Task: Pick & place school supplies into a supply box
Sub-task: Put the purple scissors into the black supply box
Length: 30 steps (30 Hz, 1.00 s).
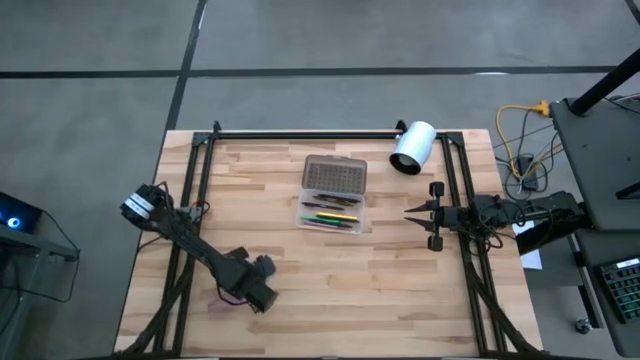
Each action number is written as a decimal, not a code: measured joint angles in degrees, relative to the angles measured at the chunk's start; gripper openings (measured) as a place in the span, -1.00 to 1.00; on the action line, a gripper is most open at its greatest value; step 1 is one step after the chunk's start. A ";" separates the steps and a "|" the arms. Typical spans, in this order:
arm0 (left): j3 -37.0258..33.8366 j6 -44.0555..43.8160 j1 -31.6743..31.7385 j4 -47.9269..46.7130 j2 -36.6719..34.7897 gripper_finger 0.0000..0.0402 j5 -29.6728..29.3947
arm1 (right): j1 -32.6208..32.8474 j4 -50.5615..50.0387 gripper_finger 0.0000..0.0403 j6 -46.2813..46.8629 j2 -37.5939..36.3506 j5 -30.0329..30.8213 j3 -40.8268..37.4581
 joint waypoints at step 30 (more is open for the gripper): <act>14.54 29.51 5.90 -16.60 0.11 -0.99 -48.54 | 0.00 0.00 -0.66 0.00 0.02 0.00 0.00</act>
